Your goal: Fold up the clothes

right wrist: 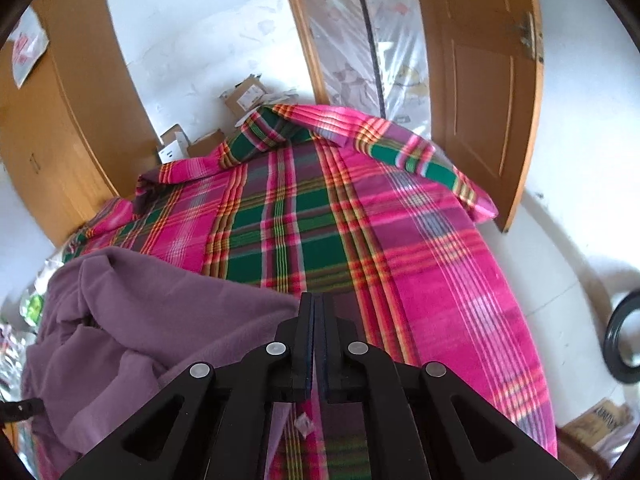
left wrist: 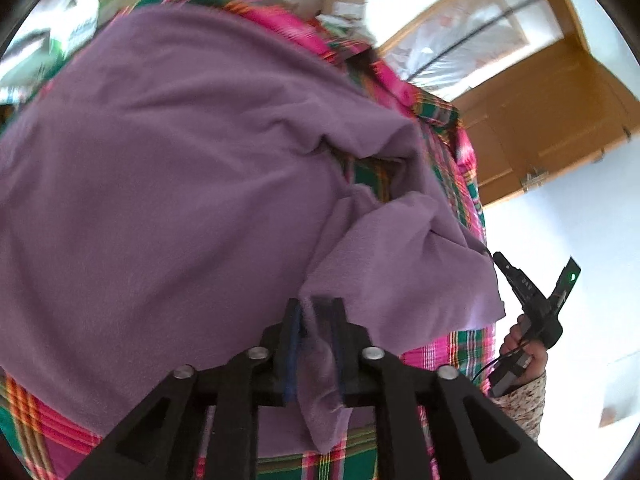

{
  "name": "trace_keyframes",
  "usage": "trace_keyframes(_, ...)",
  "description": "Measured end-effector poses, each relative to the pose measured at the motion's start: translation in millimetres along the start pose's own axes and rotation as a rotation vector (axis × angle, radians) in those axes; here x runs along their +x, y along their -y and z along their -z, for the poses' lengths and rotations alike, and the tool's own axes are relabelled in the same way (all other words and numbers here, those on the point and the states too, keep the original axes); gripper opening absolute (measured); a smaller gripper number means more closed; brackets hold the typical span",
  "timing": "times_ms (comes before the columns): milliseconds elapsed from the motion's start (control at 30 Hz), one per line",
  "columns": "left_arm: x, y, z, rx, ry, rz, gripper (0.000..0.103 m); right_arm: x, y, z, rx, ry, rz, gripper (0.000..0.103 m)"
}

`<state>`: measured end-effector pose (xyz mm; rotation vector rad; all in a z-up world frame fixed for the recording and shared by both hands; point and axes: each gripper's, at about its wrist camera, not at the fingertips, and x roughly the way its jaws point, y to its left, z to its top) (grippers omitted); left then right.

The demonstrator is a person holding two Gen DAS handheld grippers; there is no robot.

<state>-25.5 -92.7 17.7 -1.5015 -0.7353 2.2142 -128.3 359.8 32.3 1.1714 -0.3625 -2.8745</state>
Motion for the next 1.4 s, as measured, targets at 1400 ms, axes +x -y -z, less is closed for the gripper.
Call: trace_keyframes(1400,27,13,20,0.018,-0.098,0.063,0.025,-95,-30,62,0.142,0.063,-0.364,0.003)
